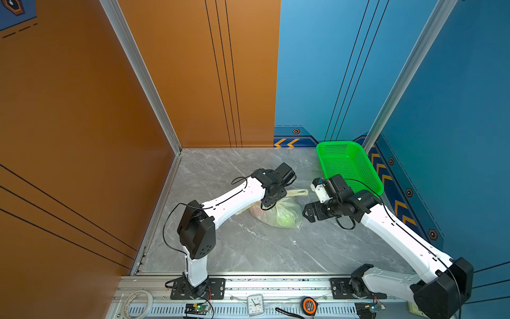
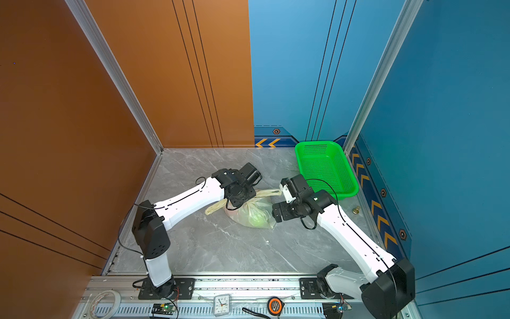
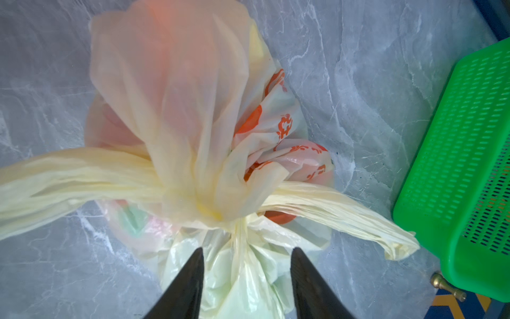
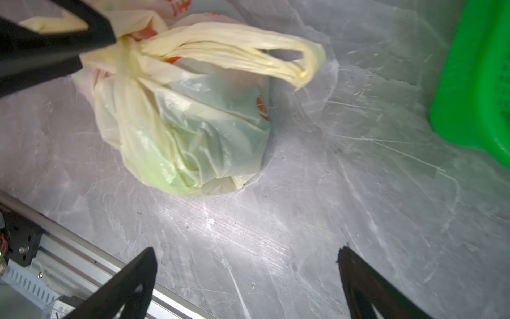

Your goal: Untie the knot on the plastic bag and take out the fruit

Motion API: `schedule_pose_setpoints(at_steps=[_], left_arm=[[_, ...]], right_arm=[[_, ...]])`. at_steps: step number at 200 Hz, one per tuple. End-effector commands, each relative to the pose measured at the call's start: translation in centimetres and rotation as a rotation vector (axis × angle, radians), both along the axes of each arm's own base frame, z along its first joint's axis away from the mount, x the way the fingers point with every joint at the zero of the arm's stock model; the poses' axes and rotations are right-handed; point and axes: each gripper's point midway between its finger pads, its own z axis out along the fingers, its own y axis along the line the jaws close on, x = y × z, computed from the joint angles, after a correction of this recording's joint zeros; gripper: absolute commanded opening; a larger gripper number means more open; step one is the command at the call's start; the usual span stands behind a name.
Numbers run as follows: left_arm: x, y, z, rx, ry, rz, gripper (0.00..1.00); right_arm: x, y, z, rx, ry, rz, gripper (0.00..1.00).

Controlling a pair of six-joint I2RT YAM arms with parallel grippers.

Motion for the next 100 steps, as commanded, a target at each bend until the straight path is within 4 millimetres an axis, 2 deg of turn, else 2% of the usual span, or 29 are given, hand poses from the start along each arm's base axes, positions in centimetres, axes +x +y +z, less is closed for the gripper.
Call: schedule_pose_setpoints(at_steps=[1,13,37,52,73,100], left_arm=[[0.4,3.3,3.1,0.042,-0.041,-0.052,0.56],[1.2,4.7,3.6,0.054,-0.050,-0.067,0.59],[2.9,7.5,3.8,0.089,-0.058,-0.095,0.66],[3.7,9.3,3.8,0.106,-0.054,-0.102,0.69],[4.3,11.2,3.4,0.118,-0.041,-0.109,0.72],[4.7,12.5,3.1,0.121,-0.026,-0.134,0.73]], right_arm=[[-0.8,2.8,-0.2,0.033,-0.085,0.066,1.00],[-1.6,4.3,-1.1,-0.010,-0.131,0.115,1.00],[-1.3,5.6,-3.6,-0.141,-0.190,0.124,1.00],[-0.6,5.8,-4.9,-0.225,-0.197,0.098,1.00],[1.1,5.5,-5.7,-0.305,-0.238,0.026,1.00],[2.9,4.7,-6.3,-0.394,-0.267,-0.038,1.00]])
